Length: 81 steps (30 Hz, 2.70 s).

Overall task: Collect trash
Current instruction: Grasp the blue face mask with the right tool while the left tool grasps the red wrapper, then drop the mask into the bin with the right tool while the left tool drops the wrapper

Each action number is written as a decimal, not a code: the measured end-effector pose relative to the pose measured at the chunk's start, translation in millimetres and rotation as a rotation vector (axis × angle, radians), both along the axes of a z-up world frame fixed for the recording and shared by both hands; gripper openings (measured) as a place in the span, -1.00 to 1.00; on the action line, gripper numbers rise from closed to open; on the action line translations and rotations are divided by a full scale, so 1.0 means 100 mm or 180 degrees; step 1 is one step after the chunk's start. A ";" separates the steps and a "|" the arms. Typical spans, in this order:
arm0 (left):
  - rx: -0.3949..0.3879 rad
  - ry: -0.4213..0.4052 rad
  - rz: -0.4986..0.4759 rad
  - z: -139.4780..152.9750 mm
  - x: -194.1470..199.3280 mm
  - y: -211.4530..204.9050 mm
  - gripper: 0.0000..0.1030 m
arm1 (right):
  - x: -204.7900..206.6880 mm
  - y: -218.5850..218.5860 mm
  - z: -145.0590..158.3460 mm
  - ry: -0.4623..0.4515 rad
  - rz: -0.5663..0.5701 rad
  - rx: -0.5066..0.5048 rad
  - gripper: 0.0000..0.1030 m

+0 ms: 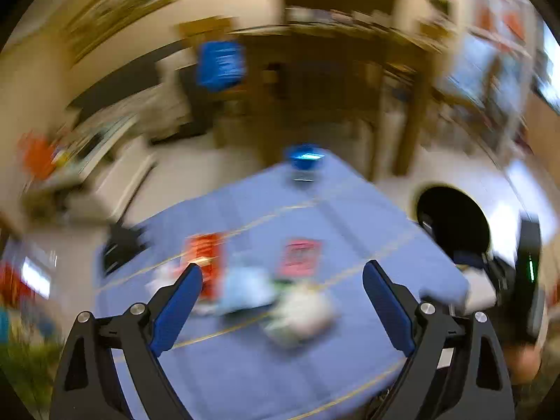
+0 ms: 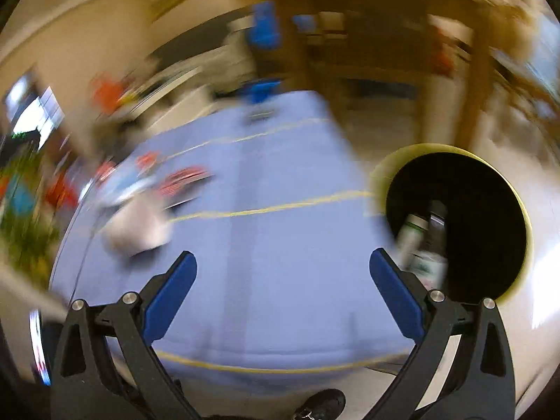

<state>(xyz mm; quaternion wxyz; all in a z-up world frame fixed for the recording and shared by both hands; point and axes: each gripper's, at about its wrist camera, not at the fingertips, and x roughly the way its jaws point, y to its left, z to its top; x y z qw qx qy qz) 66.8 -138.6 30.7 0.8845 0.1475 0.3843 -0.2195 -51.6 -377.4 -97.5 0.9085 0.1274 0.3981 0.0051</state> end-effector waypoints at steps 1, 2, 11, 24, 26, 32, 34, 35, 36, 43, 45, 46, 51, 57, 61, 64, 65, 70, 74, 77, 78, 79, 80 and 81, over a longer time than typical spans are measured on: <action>-0.0017 -0.0024 0.0150 0.03 0.05 0.23 0.75 | 0.04 0.19 0.04 -0.0022 0.0134 -0.0074 0.89; -0.0015 -0.0073 0.0354 0.05 0.11 0.57 0.75 | 0.10 0.46 0.09 -0.0067 0.0307 -0.0208 0.89; -0.0155 0.0292 0.1226 -0.47 0.24 2.16 0.76 | 0.65 1.63 -0.02 -0.0025 0.0668 -0.1237 0.89; -0.0276 0.0461 0.1331 -0.77 0.20 2.59 0.76 | 1.47 1.97 0.14 0.0029 0.0980 -0.0602 0.89; -0.0270 0.0494 0.1373 -0.81 0.22 2.64 0.76 | 1.56 1.99 0.07 0.0101 0.0996 -0.0515 0.89; -0.0264 0.0568 0.1401 -0.88 0.29 2.64 0.76 | 1.60 2.06 0.00 0.0103 0.0989 -0.0497 0.72; -0.0238 0.0560 0.1363 -0.88 0.30 2.57 0.76 | 1.61 2.07 0.00 0.0107 0.1141 -0.0326 -0.26; -0.0220 0.0560 0.1335 -0.88 0.31 2.52 0.76 | 1.62 2.08 -0.03 0.0159 0.1199 -0.0231 -0.90; -0.0199 0.0558 0.1302 -0.87 0.32 2.47 0.76 | 1.62 2.07 -0.05 0.0206 0.1218 -0.0150 -0.88; -0.0121 0.0483 0.1009 -0.76 0.53 2.00 0.76 | 1.36 1.81 0.10 -0.0009 0.1072 0.0131 -0.89; -0.0159 0.0509 0.0859 -0.76 0.63 1.83 0.76 | 1.19 1.63 0.17 -0.0107 0.0989 0.0297 -0.89; -0.0144 0.0520 0.0795 -0.78 0.68 1.73 0.76 | 1.13 1.58 0.20 -0.0139 0.0960 0.0335 -0.89; 0.0110 0.0473 0.0429 -0.94 1.02 1.11 0.76 | 0.72 1.18 0.29 -0.0339 0.0733 0.0544 -0.89; 0.0397 0.0467 0.0174 -1.23 1.37 0.64 0.55 | 0.43 0.82 0.40 -0.0524 0.0557 0.0645 -0.89; 0.0608 0.0496 0.0020 -1.40 1.51 0.43 0.40 | 0.37 0.70 0.38 -0.0549 0.0524 0.0746 -0.89; 0.0589 0.0690 -0.0007 -1.52 1.63 0.40 -0.15 | 0.36 0.66 0.32 -0.0543 0.0504 0.0804 -0.89; 0.0597 0.0743 0.0017 -1.57 1.67 0.39 -0.24 | 0.35 0.66 0.31 -0.0539 0.0498 0.0817 -0.89; 0.0456 0.0642 0.0165 -1.47 1.70 0.47 -0.57 | 0.32 0.63 0.30 -0.0556 0.0439 0.0870 -0.89; -0.0014 0.0710 0.0278 -1.21 1.67 0.65 -0.58 | 0.32 0.57 0.33 -0.0605 0.0371 0.0887 -0.89; -0.0355 0.0846 0.0276 -1.06 1.63 0.73 -0.58 | 0.26 0.48 0.40 -0.0680 0.0304 0.0890 -0.89; -0.0396 0.0831 0.0255 -0.99 1.59 0.72 -0.57 | 0.23 0.45 0.44 -0.0716 0.0275 0.0894 -0.89; -0.0401 0.0791 0.0211 -0.94 1.53 0.68 -0.57 | 0.18 0.39 0.49 -0.0769 0.0233 0.0888 -0.89; -0.0395 0.0762 0.0169 -0.89 1.48 0.61 -0.57 | 0.14 0.35 0.52 -0.0793 0.0203 0.0868 -0.89; -0.0398 0.0737 0.0102 -0.85 1.40 0.54 -0.57 | 0.11 0.30 0.54 -0.0802 0.0164 0.0834 -0.89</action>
